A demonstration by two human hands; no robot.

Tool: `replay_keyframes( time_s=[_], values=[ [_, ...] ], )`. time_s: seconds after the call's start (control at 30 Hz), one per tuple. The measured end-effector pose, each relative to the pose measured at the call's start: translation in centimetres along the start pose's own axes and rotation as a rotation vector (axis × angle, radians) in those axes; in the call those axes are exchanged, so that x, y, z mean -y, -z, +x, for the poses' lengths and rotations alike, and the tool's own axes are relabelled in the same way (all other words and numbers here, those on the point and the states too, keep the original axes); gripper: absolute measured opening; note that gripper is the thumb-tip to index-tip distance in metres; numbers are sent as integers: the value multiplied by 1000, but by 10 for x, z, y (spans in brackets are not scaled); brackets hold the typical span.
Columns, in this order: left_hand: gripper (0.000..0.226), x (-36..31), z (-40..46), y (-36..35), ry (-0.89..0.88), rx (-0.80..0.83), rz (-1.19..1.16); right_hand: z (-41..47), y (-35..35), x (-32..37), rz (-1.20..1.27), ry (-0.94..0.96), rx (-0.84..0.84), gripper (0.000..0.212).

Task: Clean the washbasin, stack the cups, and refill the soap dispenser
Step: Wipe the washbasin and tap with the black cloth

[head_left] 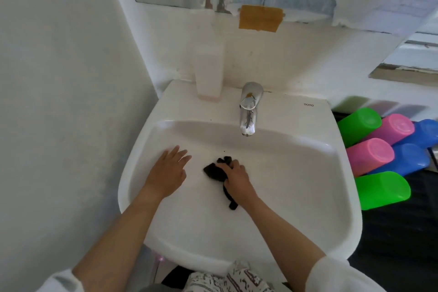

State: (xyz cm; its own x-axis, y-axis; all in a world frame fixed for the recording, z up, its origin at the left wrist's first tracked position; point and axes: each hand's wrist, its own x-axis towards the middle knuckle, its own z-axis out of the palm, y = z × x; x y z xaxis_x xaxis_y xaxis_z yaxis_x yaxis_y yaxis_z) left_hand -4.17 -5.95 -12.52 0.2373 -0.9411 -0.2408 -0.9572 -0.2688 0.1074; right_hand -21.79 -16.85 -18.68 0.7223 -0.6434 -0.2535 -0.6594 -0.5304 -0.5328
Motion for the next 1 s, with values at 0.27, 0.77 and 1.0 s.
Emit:
replay_keyframes(
  time_s=[0.27, 0.77, 1.0],
  values=[
    [44, -2, 20, 3, 19, -154, -191, -2, -24, 65, 155, 207, -134, 52],
    [62, 2, 14, -17, 5, -82, -247, 16, 5, 11, 44, -123, -246, 49],
    [43, -3, 18, -18, 119, -140, -336, 26, -28, 73, 308, 66, -136, 57]
  ],
)
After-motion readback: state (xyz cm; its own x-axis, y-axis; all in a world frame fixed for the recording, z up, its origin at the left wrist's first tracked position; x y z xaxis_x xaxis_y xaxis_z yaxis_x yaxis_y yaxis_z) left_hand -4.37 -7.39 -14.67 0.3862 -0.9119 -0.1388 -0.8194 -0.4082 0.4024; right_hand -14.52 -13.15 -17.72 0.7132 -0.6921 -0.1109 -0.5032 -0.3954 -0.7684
